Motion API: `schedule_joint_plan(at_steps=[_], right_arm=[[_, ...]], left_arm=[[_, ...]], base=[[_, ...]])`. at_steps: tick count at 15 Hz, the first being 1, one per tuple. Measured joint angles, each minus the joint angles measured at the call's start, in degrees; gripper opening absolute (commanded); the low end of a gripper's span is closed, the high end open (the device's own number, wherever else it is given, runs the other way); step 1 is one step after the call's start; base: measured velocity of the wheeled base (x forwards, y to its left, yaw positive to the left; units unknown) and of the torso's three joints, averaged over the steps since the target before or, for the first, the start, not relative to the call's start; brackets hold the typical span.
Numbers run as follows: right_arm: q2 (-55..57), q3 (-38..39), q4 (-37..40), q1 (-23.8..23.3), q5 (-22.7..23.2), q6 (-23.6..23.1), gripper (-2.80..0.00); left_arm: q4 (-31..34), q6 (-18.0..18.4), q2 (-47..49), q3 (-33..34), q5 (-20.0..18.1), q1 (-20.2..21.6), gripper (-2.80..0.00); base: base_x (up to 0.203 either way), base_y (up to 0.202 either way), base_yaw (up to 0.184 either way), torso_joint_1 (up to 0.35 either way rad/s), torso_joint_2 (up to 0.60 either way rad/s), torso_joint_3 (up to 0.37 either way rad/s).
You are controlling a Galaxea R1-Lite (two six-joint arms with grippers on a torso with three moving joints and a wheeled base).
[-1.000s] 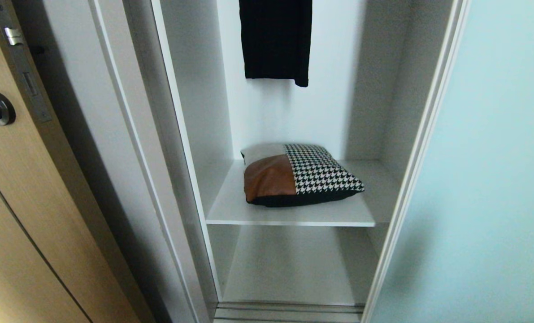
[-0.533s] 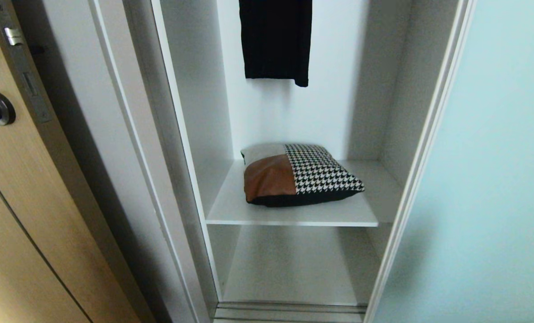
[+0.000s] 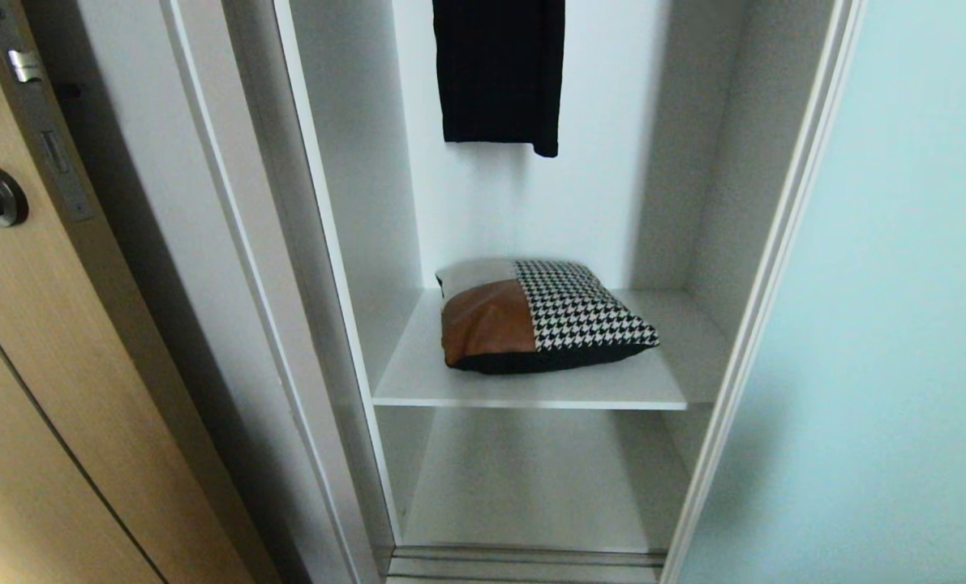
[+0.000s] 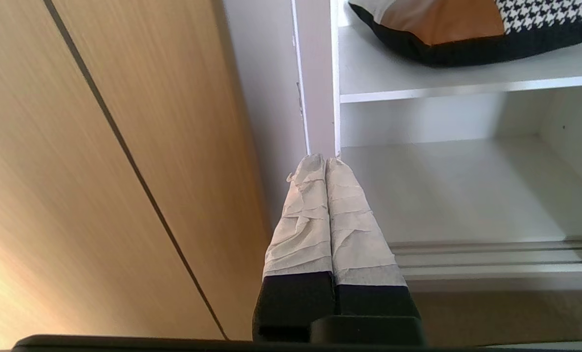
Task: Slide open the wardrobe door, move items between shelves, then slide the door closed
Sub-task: Open the door
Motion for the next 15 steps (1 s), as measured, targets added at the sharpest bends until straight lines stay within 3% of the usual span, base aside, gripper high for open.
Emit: schedule_joint_plan(at_steps=[15], right_arm=[[0.00, 0.00, 0.08, 0.05, 0.27, -2.14, -2.80]], left_arm=[[0.20, -0.10, 0.00, 0.11, 0.04, 0.00, -2.80]], base=[[0.000, 0.000, 0.000, 0.000, 0.00, 0.000]])
